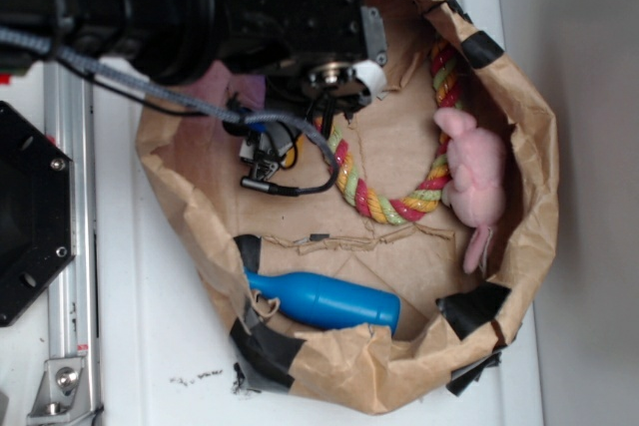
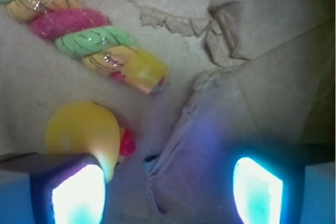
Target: Grab the yellow duck.
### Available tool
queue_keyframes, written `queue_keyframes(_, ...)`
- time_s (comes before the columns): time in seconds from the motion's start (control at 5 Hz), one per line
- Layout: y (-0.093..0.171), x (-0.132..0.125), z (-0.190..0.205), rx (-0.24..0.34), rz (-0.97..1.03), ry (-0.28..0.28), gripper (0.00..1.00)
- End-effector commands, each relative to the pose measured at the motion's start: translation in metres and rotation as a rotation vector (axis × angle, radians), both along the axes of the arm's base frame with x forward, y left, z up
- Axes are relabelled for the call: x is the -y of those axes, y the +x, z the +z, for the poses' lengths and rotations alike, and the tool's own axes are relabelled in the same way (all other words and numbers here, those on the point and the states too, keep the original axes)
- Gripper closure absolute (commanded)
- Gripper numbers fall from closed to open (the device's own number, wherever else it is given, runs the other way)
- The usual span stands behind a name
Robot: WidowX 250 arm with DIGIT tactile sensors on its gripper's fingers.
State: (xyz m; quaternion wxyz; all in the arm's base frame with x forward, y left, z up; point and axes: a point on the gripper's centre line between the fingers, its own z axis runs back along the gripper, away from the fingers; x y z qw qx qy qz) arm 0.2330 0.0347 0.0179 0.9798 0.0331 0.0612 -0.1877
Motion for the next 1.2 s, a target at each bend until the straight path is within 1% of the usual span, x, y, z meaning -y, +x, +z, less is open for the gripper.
queue_keyframes(0.0, -0.015, 0.034, -0.012, -0.003, -0.042, -0.012, 0.0)
queue_keyframes(0.2, -0.012, 0.036, -0.008, 0.01, -0.043, -0.023, 0.0)
queue_keyframes(0.6, -0.005, 0.048, 0.007, 0.032, -0.047, -0.073, 0.0)
queue_keyframes(0.8, -0.001, 0.047, 0.011, 0.046, -0.049, -0.067, 0.0)
queue_keyframes(1.0, 0.001, 0.042, 0.009, 0.044, -0.039, -0.062, 0.0)
